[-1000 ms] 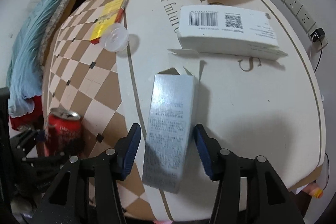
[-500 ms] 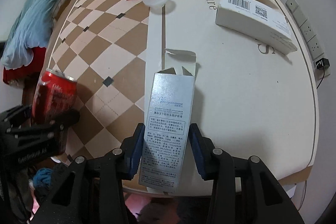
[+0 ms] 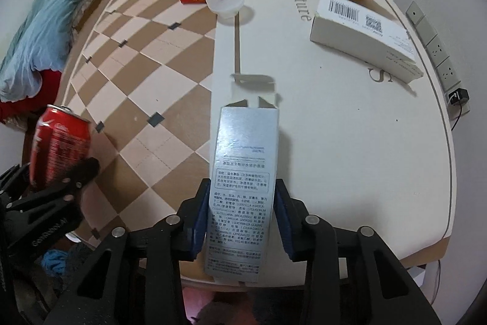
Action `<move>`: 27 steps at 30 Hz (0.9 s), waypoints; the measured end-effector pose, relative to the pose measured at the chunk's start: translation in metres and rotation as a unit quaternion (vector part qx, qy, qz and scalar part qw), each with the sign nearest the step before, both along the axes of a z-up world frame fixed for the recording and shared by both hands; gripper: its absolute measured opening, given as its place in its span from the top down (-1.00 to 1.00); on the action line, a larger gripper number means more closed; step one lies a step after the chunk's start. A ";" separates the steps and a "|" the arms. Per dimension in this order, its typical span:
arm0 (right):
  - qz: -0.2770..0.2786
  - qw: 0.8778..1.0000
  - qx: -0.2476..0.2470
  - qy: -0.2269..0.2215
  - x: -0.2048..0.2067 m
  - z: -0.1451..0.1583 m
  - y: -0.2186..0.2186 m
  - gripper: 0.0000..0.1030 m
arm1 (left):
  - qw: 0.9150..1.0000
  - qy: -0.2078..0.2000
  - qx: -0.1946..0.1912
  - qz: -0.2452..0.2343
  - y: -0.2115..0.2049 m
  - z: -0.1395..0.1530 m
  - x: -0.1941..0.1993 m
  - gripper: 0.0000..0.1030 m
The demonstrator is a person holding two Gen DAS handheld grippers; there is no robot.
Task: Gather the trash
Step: 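Grasp the red Coca-Cola can with the left tool while the right tool grasps the white box, then carry the Coca-Cola can and white box over the white trash bin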
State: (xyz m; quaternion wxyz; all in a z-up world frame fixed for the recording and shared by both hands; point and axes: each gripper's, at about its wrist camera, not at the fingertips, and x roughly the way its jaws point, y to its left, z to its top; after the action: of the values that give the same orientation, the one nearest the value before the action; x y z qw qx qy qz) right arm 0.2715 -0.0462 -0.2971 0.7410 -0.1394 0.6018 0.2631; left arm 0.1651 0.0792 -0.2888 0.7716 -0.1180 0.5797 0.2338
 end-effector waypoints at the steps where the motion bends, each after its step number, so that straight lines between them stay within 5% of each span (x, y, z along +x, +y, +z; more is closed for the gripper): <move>1: 0.001 1.000 0.005 -0.006 -0.002 0.005 0.000 0.21 | 1.000 -0.010 0.012 0.003 0.002 0.010 -0.002 -0.28; 9: 0.042 0.994 0.088 -0.052 -0.040 0.071 0.035 0.23 | 0.992 -0.102 0.045 0.059 0.050 0.092 -0.053 -0.28; 17: 0.134 0.975 0.166 -0.057 -0.111 0.130 0.128 0.23 | 0.979 -0.150 0.064 0.121 0.113 0.156 -0.130 -0.27; 23: 0.214 0.960 0.179 -0.028 -0.184 0.127 0.214 0.24 | 0.967 -0.152 0.077 0.191 0.169 0.165 -0.200 -0.27; 27: 0.249 0.955 0.162 0.002 -0.226 0.096 0.260 0.25 | 0.958 -0.141 0.012 0.249 0.221 0.130 -0.247 -0.27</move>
State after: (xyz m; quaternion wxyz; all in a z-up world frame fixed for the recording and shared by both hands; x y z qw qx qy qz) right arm 0.0455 0.2143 -0.2011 0.6634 -0.1621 0.4988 0.5337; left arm -0.0818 0.2999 -0.1585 0.7641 -0.2813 0.4143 0.4067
